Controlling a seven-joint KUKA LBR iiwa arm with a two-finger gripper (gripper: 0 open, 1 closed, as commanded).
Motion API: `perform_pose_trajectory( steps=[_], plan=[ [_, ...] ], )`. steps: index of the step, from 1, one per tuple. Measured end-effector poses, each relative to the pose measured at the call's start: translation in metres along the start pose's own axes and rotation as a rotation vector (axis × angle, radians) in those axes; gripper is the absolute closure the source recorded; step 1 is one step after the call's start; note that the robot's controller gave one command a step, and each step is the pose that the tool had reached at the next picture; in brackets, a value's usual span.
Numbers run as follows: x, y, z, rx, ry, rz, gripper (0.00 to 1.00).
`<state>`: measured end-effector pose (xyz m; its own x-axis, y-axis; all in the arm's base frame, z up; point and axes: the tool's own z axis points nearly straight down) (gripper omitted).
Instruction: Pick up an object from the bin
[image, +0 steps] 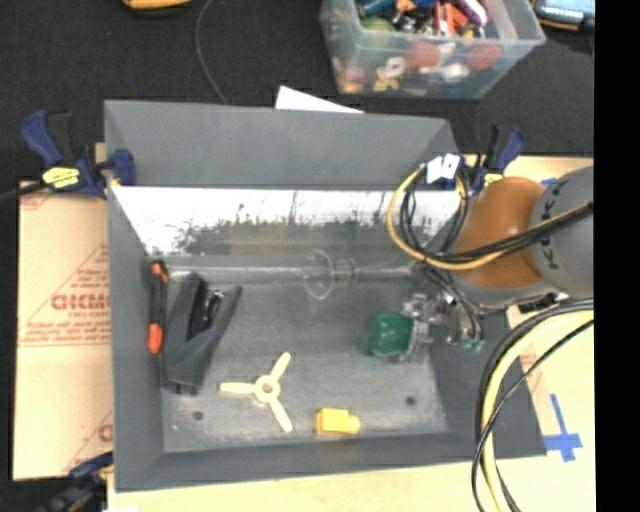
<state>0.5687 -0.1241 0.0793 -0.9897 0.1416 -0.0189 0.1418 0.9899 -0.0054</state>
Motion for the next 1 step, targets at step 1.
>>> perform_pose_trajectory(
  steps=[1],
  plan=[
    [0.0003, -0.0001, -0.0221, 0.0, 0.003, -0.001, 1.0]
  ],
)
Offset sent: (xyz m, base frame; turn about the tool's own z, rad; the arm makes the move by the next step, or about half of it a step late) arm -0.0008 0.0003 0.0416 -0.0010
